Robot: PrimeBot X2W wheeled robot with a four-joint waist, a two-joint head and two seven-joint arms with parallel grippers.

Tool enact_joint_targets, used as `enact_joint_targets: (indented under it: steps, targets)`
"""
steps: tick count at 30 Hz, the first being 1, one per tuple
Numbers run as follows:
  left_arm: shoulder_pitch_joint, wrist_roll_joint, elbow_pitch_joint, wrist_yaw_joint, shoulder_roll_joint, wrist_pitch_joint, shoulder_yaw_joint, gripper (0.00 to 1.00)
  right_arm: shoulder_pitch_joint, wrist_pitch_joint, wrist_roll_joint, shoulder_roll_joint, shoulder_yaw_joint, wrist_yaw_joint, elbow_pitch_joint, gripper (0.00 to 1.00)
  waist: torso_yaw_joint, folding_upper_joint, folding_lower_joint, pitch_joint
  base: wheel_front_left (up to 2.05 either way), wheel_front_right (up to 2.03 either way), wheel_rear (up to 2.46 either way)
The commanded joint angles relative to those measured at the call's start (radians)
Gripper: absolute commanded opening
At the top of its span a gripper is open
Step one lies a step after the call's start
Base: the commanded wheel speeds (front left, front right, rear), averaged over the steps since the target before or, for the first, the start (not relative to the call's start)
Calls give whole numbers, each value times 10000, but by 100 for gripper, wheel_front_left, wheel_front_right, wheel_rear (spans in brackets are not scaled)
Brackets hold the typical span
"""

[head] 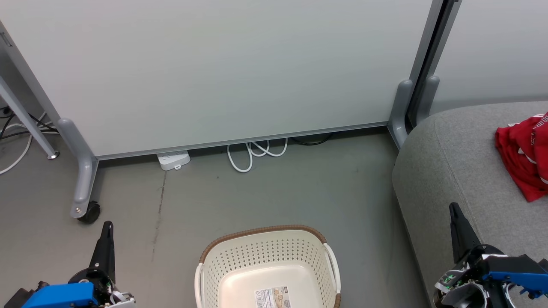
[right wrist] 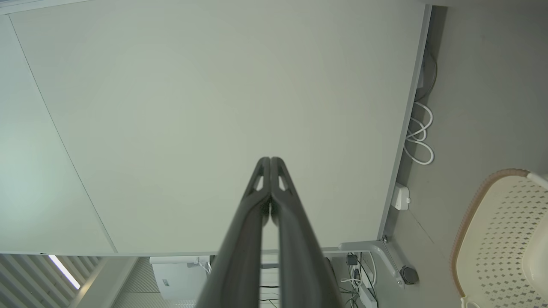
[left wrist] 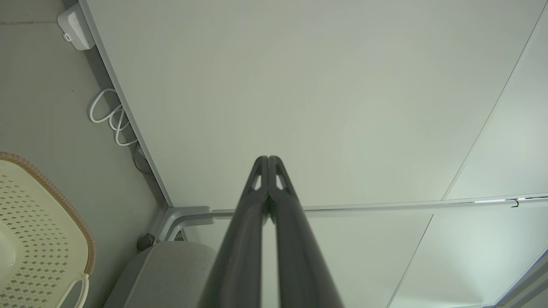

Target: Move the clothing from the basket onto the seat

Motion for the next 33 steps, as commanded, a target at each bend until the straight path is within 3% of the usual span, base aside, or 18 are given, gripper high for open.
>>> enact_joint_targets:
  steps: [1, 33]
  targets:
    - [-119, -27, -37, -62, 56, 29, 23, 0, -108, 17, 34, 21, -12, 0, 6, 0, 0, -1, 0, 0, 0, 0, 0]
    - [-118, -28, -37, -63, 56, 28, 22, 0, -109, 16, 35, 21, -10, 0, 6, 0, 0, -1, 0, 0, 0, 0, 0]
